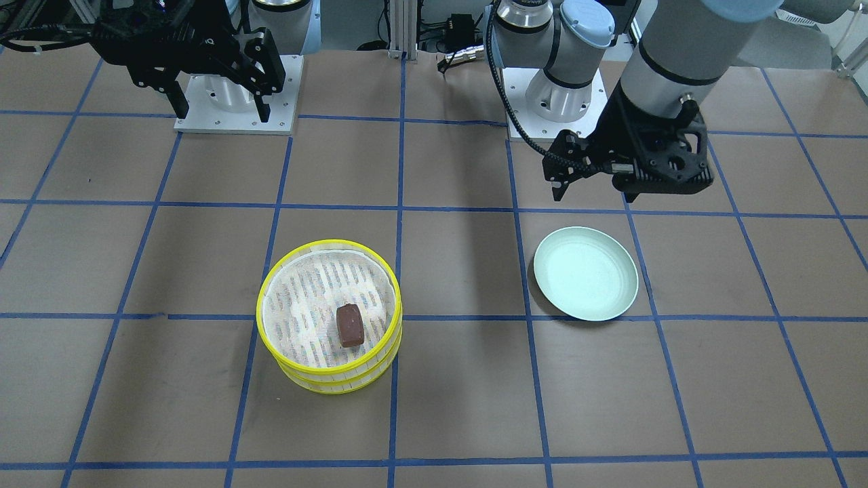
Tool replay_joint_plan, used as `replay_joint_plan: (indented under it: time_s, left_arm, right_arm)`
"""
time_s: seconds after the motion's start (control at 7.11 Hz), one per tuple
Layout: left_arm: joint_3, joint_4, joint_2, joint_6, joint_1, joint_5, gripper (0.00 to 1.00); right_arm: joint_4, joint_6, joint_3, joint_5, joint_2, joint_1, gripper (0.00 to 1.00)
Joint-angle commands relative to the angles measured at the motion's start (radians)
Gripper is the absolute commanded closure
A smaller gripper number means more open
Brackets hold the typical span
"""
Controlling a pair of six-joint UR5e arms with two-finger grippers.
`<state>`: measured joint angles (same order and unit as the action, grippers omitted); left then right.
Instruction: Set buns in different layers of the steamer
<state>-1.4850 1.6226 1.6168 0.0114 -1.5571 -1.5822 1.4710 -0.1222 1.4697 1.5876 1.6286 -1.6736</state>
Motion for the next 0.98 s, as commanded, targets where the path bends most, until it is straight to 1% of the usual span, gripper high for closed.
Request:
replay_joint_plan:
  time_s: [0.0, 0.42, 0.56, 0.84]
  left_arm:
    - [-0.014, 0.028, -0.084, 0.009, -0.001, -0.050, 0.00]
    - [-0.017, 0.022, -0.101, 0.005, -0.004, -0.047, 0.00]
    - [-0.018, 0.016, -0.103, 0.002, -0.004, 0.014, 0.00]
    - [-0.035, 0.016, -0.110, 0.001, -0.018, 0.010, 0.00]
  right_arm:
    - [-0.001, 0.001, 0.004, 0.002, 0.004, 0.000, 0.00]
    - [-0.001, 0.001, 0.004, 0.002, 0.005, 0.000, 0.00]
    - [-0.001, 0.001, 0.004, 0.002, 0.005, 0.000, 0.00]
    - [-0.001, 0.001, 0.007, 0.002, 0.005, 0.000, 0.00]
